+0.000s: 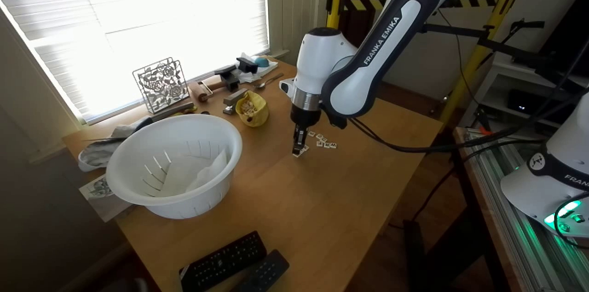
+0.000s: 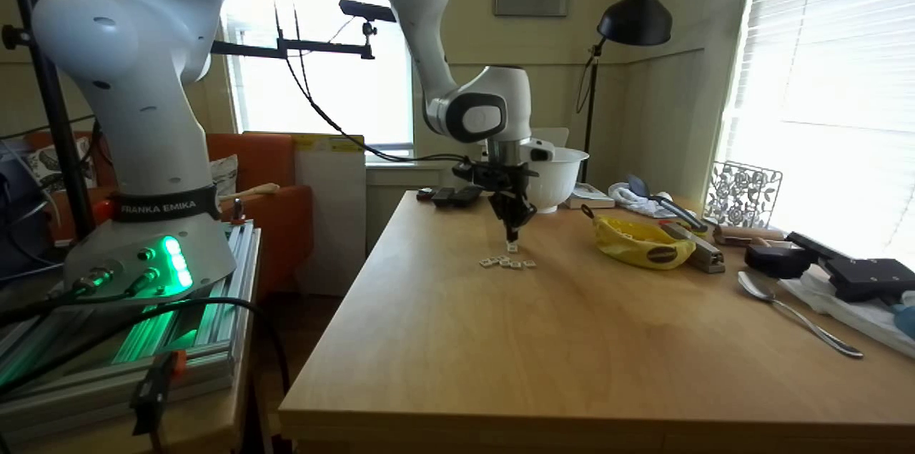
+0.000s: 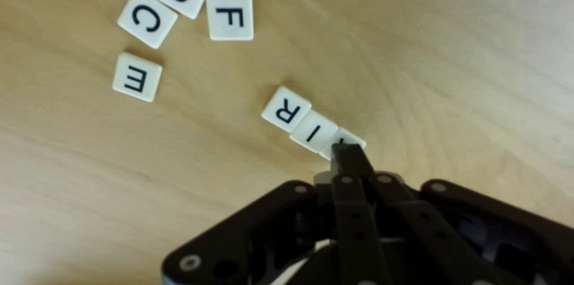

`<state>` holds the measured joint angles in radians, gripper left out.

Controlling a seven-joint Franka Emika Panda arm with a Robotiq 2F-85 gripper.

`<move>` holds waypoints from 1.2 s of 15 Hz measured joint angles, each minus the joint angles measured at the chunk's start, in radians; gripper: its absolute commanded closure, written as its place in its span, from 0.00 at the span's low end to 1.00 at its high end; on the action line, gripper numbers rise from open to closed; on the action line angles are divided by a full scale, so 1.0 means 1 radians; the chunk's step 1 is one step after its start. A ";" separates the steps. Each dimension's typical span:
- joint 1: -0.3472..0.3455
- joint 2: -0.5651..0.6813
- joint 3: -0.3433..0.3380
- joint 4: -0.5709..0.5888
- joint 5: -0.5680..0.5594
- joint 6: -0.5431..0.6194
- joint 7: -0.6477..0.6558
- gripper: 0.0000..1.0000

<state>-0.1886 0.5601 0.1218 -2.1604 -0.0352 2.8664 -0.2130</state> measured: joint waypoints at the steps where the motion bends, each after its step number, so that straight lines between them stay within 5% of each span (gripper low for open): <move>1: 0.000 -0.001 0.000 0.001 0.004 0.000 0.001 1.00; 5: 0.002 -0.013 -0.005 0.003 0.014 -0.002 0.020 0.99; 6: 0.007 -0.018 -0.012 0.003 0.014 -0.004 0.032 0.74; 7: 0.012 -0.024 -0.021 0.003 0.014 -0.009 0.046 0.73; 18: 0.061 -0.115 -0.085 -0.002 0.046 -0.163 0.188 0.01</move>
<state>-0.1281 0.4449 0.0373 -2.1627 0.0109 2.7030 -0.0249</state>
